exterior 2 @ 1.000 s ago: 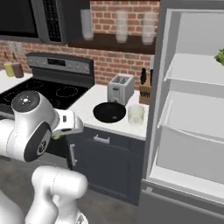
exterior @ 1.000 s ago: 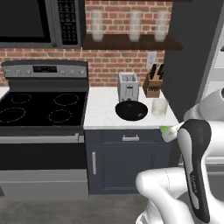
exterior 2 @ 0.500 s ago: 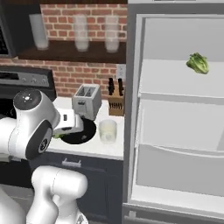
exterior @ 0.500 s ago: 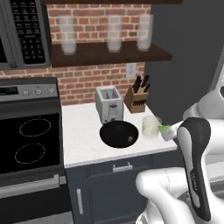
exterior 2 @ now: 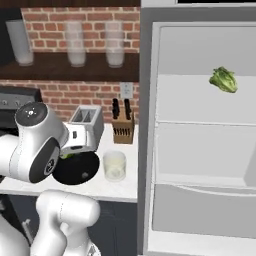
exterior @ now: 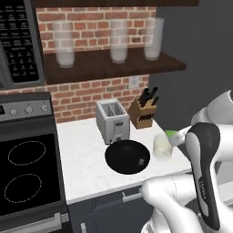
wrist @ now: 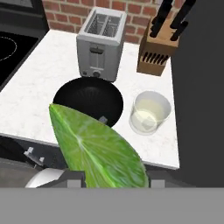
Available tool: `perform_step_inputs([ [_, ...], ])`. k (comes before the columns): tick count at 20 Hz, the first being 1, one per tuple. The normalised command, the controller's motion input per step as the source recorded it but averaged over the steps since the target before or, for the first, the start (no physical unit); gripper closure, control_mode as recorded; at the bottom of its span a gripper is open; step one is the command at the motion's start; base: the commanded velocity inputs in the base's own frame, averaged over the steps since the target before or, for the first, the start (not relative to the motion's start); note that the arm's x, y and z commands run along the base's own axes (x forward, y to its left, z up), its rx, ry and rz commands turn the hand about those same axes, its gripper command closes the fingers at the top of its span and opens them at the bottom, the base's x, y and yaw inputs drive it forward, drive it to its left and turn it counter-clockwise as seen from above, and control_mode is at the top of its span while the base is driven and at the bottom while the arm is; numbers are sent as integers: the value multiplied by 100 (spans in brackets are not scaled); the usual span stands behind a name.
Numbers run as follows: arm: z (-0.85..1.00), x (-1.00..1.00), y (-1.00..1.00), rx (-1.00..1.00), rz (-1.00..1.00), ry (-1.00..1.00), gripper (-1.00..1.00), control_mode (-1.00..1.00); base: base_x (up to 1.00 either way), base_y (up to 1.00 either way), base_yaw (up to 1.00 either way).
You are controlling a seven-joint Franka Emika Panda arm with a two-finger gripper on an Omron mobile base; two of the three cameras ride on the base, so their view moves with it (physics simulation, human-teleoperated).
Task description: Grab a lemon wedge from the fridge and one ice cube from the ice bowl, and put them in the glass of lemonade.
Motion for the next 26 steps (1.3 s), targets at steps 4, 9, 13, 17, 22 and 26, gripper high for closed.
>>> perform_step_inputs([
  [4,0,0,0,0,0,0,100,100,61,-2,-6],
  [9,-11,28,-12,0,-12,14,100,-100,38,-13,-13],
  [13,-38,69,-47,-3,-36,45,100,-100,0,0,0],
  [17,-24,79,-28,-3,-34,42,100,-100,0,0,0],
  [22,-19,44,-6,-2,-4,14,100,-100,0,0,0],
  [26,-65,18,-1,-10,-1,16,100,-100,0,0,0],
])
